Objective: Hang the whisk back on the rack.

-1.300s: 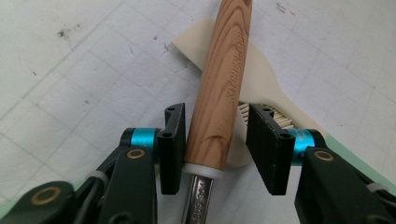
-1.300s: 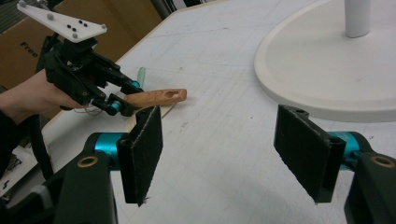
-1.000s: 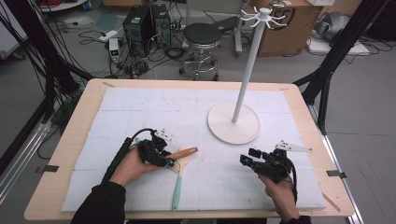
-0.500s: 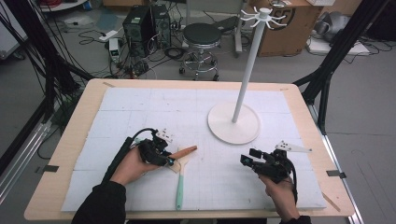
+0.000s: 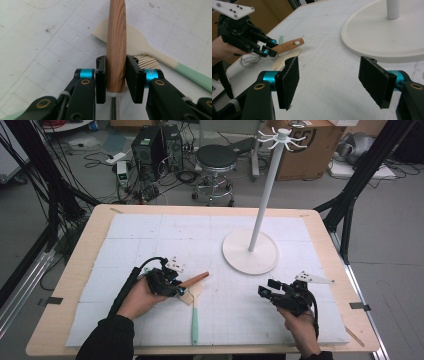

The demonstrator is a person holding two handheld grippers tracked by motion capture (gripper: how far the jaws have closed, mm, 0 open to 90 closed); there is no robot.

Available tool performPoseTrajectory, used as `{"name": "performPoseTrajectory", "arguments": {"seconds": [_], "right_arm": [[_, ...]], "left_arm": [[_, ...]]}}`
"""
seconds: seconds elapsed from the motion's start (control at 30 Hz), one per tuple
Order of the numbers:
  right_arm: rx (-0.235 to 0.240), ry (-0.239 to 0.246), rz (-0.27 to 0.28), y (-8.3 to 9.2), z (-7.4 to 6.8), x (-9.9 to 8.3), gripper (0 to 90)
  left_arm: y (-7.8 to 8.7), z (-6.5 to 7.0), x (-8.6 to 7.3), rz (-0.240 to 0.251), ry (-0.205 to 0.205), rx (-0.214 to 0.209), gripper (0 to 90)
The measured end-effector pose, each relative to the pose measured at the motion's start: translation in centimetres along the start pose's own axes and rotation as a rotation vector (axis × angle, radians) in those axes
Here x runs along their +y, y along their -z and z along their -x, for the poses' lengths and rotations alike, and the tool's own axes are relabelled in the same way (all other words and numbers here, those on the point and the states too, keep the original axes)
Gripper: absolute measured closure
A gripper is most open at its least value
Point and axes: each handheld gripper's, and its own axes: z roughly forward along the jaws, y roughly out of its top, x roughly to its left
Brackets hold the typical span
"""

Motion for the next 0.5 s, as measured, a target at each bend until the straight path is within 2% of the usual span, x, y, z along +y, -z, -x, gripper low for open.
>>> {"name": "performPoseTrajectory", "arguments": {"seconds": [0.03, 0.1, 0.13, 0.17, 0.33, 0.5], "right_arm": [[0.000, -0.001, 0.000, 0.0, 0.0, 0.0, 31.9], [-0.001, 0.004, 0.000, -0.1, 0.0, 0.0, 31.9], [-0.002, 0.007, 0.002, -0.1, 0.0, 0.0, 32.0], [-0.002, 0.010, 0.001, -0.1, 0.0, 0.0, 32.0], [-0.006, 0.007, 0.009, 0.0, 0.0, 0.0, 32.2], [-0.008, 0.004, 0.011, 0.1, 0.0, 0.0, 32.2]], "left_arm": [[0.2, -0.1, 0.0, 0.014, 0.005, -0.013, 73.0], [0.4, -0.2, -0.1, 0.022, 0.015, -0.002, 72.9], [0.4, -0.3, -0.1, 0.023, 0.022, -0.009, 72.9], [0.3, -0.3, -0.2, 0.018, 0.019, -0.019, 72.8], [-0.9, 0.2, -0.1, -0.066, -0.036, 0.014, 72.7], [-1.1, 0.2, -0.1, -0.069, -0.029, 0.005, 72.8]]}}
